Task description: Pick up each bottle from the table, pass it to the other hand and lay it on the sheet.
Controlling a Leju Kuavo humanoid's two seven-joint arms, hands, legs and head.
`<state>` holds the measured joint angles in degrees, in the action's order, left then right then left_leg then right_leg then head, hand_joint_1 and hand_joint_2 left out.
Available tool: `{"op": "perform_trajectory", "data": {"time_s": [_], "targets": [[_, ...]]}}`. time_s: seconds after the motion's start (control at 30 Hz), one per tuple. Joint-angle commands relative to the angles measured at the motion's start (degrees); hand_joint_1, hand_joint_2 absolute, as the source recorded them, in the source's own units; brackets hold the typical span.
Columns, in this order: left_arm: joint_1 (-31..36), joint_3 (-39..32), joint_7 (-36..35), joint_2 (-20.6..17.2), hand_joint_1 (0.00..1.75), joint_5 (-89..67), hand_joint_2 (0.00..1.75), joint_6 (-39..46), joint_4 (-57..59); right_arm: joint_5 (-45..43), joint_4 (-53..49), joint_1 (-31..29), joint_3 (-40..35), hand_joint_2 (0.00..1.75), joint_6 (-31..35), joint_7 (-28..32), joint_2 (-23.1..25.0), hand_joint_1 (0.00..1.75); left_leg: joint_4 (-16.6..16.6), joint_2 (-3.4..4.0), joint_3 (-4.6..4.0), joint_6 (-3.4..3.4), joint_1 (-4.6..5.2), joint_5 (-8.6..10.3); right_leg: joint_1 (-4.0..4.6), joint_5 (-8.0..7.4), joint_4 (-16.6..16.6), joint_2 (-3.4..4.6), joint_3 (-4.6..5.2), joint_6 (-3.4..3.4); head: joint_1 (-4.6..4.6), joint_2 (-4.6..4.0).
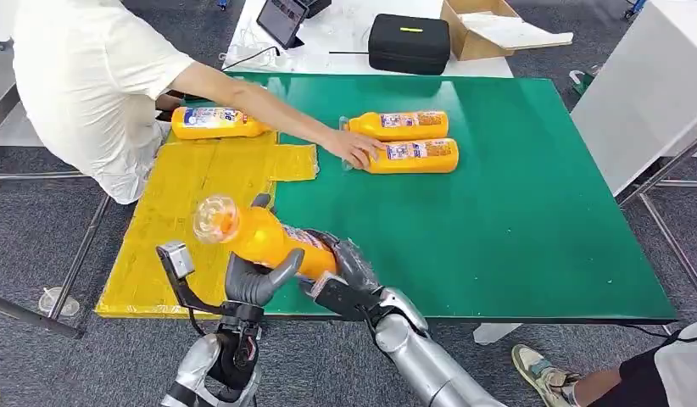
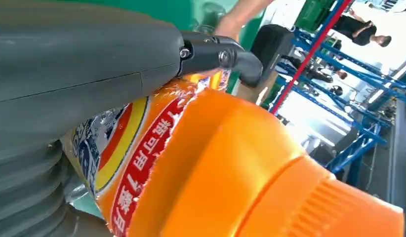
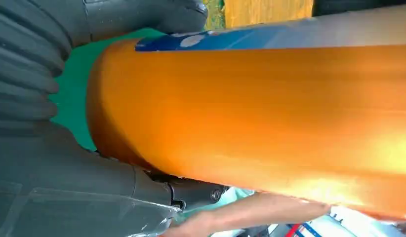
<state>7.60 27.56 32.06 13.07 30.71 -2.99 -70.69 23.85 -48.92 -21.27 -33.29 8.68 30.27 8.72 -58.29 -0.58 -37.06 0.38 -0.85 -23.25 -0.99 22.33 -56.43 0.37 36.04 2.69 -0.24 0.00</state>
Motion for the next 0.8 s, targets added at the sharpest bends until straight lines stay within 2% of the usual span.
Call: {"op": "perform_trajectory", "data": {"time_s": [0.03, 0.17, 0.2, 0.23, 0.27, 0.3, 0.33, 0.37, 0.4, 0.43, 0.5, 0.57, 0.6, 0.63, 0.73, 0.77, 0.8], "targets": [[3.77, 0.18, -0.06, 0.28, 1.75, -1.0, 1.75, 1.71, 1.68, -1.17, 3.43, -0.73, -2.85, 1.75, 0.01, -0.66, 0.24, 0.19, -0.02, -0.02, 0.28, 0.02, -0.04, -0.13, 0.08, 0.14, 0.0, -0.11, -0.32, -0.13, 0.0, 0.0], [3.79, 0.18, 0.01, 0.26, 1.75, -1.07, 1.75, 1.76, 1.97, -1.2, 3.22, -0.57, -2.94, 1.75, 0.04, -0.67, 0.1, 0.19, -0.01, 0.09, 0.56, 0.05, -0.03, -0.24, 0.09, 0.21, 0.01, -0.04, -0.57, -0.2, 0.0, 0.0], [3.79, 0.18, 0.01, 0.26, 1.75, -1.07, 1.75, 1.76, 1.97, -1.2, 3.22, -0.57, -2.94, 1.75, 0.04, -0.67, 0.1, 0.19, 0.0, 0.02, 0.22, 0.03, -0.03, -0.09, 0.06, 0.08, 0.02, -0.07, -0.25, -0.1, 0.02, 0.0], [3.84, 0.13, 1.83, 0.28, 1.75, -3.91, 1.75, 5.35, 1.82, -2.05, 2.85, -0.08, -2.04, 1.75, 0.83, -0.77, 0.37, 0.0, 0.0, 0.01, 0.33, 0.03, -0.04, -0.13, 0.08, 0.13, 0.03, -0.1, -0.36, -0.13, 0.0, 0.0], [4.08, 0.27, 3.22, -0.09, 1.75, -7.03, 1.75, 8.7, 2.14, -2.46, 1.97, 0.91, -1.35, 1.75, 2.39, -0.04, 0.2, 0.0, 0.02, -0.02, 0.12, 0.02, 0.0, -0.04, 0.02, 0.05, 0.02, -0.08, -0.13, -0.07, 0.0, 0.0], [4.15, -0.13, 4.51, -0.15, 1.75, -9.13, 1.75, 11.78, 2.11, -2.83, 1.02, 2.01, -0.42, 0.0, 4.57, 0.79, 0.22, 0.0, 0.02, -0.02, 0.22, 0.02, -0.01, -0.08, 0.04, 0.09, 0.02, -0.1, -0.24, -0.11, 0.02, 0.0], [4.12, -0.33, 5.6, -0.52, 1.75, -10.2, 1.75, 12.32, 1.5, -3.0, -0.29, 3.2, 0.5, 0.0, 7.19, 1.86, 0.23, 0.0, 0.03, -0.06, 0.21, 0.02, -0.03, -0.07, 0.05, 0.09, 0.04, -0.13, -0.24, -0.1, 0.0, 0.0], [3.53, -0.42, 5.73, -1.48, 1.64, -10.17, 1.75, 9.92, -0.14, -2.66, -2.44, 4.98, 1.6, 0.0, 11.45, 4.14, 0.0, 0.0, 0.05, -0.05, 0.12, 0.01, 0.01, -0.02, 0.01, 0.05, 0.03, -0.11, -0.14, -0.07, 0.0, 0.02], [2.92, -1.15, 5.19, -1.91, 1.61, -10.59, 1.75, 9.71, -1.34, -2.95, -3.5, 6.22, 2.46, 0.0, 12.74, 4.57, -0.25, 0.0, 0.05, -0.06, 0.26, 0.01, -0.04, -0.08, 0.07, 0.11, 0.06, -0.15, -0.29, -0.12, 0.02, 0.0], [1.74, -2.63, 4.54, -1.63, 1.75, -12.83, 1.75, 11.26, -2.92, -3.43, -5.34, 8.17, 4.07, 0.0, 13.94, 5.08, -0.74, 0.0, 0.05, -0.07, 0.4, 0.02, -0.04, -0.14, 0.09, 0.17, 0.06, -0.18, -0.44, -0.17, 0.0, 0.0], [0.9, -4.31, 2.45, -2.98, 1.75, -17.24, 1.75, 13.88, -4.15, -3.97, -8.03, 11.94, 7.24, 0.0, 15.46, 6.33, -2.52, 0.0, 0.06, -0.12, 0.2, 0.01, -0.02, -0.08, 0.05, 0.12, 0.05, -0.17, -0.25, -0.1, 0.0, 0.0], [2.2, -5.37, 0.42, -5.1, 1.75, -24.78, 1.75, 19.06, -1.38, -3.96, -9.66, 14.97, 11.24, 0.0, 17.26, 7.54, -3.95, 0.0, 0.1, -0.14, 0.53, 0.04, -0.04, -0.21, 0.09, 0.25, 0.12, -0.22, -0.61, -0.17, 0.0, 0.0], [3.88, -4.81, -4.06, -7.6, 1.75, -37.61, 1.75, 28.83, 2.23, -3.16, -10.6, 16.2, 13.99, 0.0, 20.71, 8.72, -4.26, 0.0, 0.12, -0.11, 0.22, 0.02, 0.02, -0.06, 0.01, 0.09, 0.11, -0.15, -0.27, -0.07, 0.0, 0.0], [5.18, -5.61, -5.78, -9.18, 1.75, -43.89, 1.75, 32.55, 4.91, -3.31, -11.94, 17.4, 16.88, 0.0, 22.05, 9.41, -4.52, 0.0, 0.18, -0.14, 0.4, 0.0, 0.0, -0.09, 0.03, 0.13, 0.17, -0.22, -0.45, -0.12, 0.0, 0.0], [8.72, -9.67, -9.15, -13.65, 1.75, -61.66, 1.75, 36.86, 12.49, 0.98, -19.3, 19.74, 23.72, 0.0, 31.32, 9.73, -5.24, 0.0, 0.16, -0.15, 0.28, -0.04, 0.01, -0.05, 0.02, 0.1, 0.12, -0.19, -0.31, -0.13, 0.0, 0.0], [10.62, -9.68, -11.36, -15.81, 1.61, -68.96, 1.75, 38.5, 16.07, 6.73, -24.24, 20.85, 30.48, 0.0, 31.32, 9.73, -2.87, 0.0, 0.12, -0.06, 0.17, -0.04, 0.03, -0.05, 0.0, 0.07, 0.07, -0.09, -0.16, -0.1, 0.0, 0.0], [11.29, -10.13, -12.13, -16.06, 1.64, -70.47, 1.75, 38.25, 17.31, 7.22, -25.5, 21.05, 31.57, 0.0, 31.32, 9.73, -2.21, 0.0, 0.12, -0.02, 0.24, -0.05, 0.02, -0.07, 0.01, 0.09, 0.05, -0.09, -0.21, -0.15, 0.0, 0.0]]}}
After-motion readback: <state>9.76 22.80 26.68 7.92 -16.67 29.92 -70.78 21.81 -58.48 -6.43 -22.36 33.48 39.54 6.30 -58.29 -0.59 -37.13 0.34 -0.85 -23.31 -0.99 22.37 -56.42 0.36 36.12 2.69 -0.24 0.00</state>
